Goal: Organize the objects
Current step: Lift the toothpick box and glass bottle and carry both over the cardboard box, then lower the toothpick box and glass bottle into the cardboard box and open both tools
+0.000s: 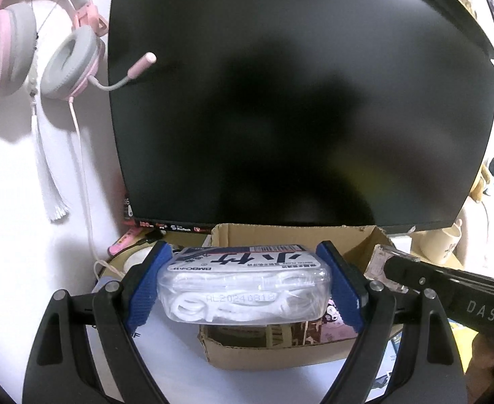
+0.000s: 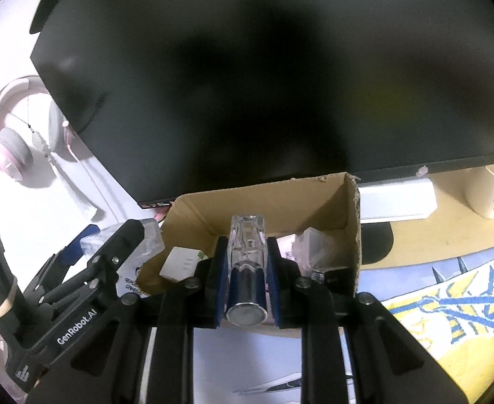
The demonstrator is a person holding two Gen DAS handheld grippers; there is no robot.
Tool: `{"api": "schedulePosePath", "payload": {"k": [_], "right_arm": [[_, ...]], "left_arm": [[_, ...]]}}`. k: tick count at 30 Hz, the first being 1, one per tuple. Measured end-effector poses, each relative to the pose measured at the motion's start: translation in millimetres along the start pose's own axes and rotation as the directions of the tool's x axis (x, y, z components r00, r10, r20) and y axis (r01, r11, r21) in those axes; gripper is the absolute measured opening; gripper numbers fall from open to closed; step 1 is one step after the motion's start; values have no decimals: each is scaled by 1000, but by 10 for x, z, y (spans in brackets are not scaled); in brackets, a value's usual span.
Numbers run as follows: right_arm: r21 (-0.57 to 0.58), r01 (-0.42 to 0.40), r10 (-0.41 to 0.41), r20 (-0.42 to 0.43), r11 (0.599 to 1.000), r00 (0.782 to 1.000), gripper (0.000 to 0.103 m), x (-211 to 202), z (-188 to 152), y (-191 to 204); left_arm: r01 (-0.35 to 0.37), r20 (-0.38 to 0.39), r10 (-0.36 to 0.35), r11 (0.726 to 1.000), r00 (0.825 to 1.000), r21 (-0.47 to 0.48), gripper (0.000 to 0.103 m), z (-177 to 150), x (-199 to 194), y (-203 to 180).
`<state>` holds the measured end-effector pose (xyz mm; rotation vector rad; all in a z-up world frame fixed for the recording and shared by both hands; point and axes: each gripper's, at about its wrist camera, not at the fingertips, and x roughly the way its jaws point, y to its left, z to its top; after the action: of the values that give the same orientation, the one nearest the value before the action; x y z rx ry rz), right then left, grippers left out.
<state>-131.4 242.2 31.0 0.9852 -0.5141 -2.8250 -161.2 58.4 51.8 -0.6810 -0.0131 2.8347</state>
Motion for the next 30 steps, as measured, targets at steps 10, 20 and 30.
{"api": "schedulePosePath", "payload": {"k": [10,20,30], "right_arm": [[70,-5,8,-32,998,999,23,144,-30,-161],[84,45,-42,-42,995,998,23,224,-49,-242],[102,67,-63,-42,993,997,23,264,-88,-269]], "left_arm": [[41,2,-41,999,999,8,87,-103,119,-202],[0,-66,3,999,998,47,87,-192,362,-343],[-42,-89,49,996,995,73,87,-234,457,-350]]}}
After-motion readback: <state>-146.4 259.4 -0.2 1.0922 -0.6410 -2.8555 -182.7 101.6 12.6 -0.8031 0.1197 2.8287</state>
